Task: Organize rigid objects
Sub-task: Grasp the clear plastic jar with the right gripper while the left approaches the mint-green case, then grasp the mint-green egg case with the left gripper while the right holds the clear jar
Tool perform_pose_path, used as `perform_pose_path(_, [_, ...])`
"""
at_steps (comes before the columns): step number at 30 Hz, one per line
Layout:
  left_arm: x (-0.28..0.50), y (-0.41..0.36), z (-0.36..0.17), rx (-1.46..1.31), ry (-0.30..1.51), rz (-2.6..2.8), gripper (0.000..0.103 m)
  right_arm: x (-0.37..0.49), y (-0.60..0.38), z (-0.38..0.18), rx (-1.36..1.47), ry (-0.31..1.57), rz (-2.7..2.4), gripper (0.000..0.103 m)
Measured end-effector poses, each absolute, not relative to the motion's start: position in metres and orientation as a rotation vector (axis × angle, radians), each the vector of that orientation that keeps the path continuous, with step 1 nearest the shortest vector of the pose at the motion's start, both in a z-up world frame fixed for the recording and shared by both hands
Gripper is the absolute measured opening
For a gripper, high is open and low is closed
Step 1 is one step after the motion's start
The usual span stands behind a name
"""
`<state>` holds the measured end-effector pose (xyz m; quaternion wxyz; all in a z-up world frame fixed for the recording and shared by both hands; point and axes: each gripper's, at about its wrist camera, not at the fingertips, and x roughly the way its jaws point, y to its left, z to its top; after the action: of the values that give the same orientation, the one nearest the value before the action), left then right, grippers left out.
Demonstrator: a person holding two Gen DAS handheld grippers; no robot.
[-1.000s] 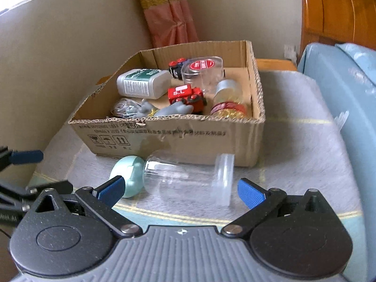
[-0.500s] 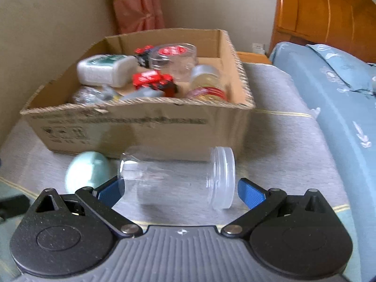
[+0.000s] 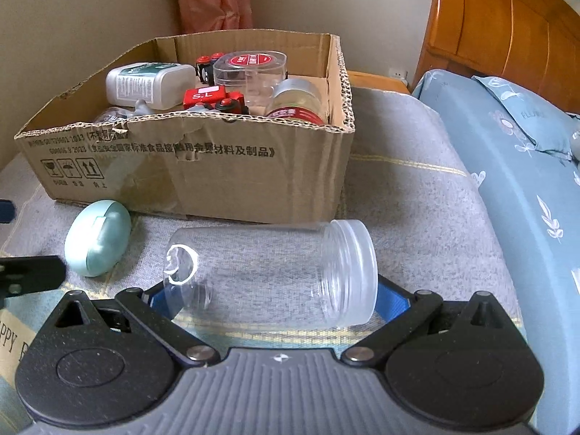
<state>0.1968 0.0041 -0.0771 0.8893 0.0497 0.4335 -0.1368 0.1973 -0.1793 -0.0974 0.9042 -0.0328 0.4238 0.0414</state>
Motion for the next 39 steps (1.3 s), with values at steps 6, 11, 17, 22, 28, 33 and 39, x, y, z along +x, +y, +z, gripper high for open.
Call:
perform_pose_path(6, [0.213,-0.004,-0.092,0.071,0.92,-0.288,0.1,0.197,-0.186,-0.097,-0.063,0.869,0.089,0.103])
perform_pose_path(11, [0.219,0.001,-0.1,0.083,0.945,-0.242,0.1,0.197,-0.188,-0.098,-0.067,0.864,0.093,0.103])
perform_pose_path(17, [0.21,0.013,-0.102,0.122,0.93,-0.208,0.1,0.196,-0.188,-0.099,-0.068,0.862,0.092,0.103])
perform_pose_path(22, [0.203,0.007,-0.099,0.164,0.888,-0.197,0.094,0.196,-0.187,-0.099,-0.07,0.857,0.093,0.103])
perform_pose_path(28, [0.204,-0.006,-0.096,0.154,0.856,-0.242,0.074,0.195,-0.187,-0.1,-0.072,0.85,0.097,0.103])
perform_pose_path(33, [0.205,-0.007,-0.097,0.119,0.861,-0.258,0.064,0.195,-0.186,-0.099,-0.073,0.853,0.108,0.103])
perform_pose_path(39, [0.206,-0.007,-0.095,0.107,0.856,-0.255,0.052,0.19,-0.186,-0.094,-0.03,0.818,0.138,0.103])
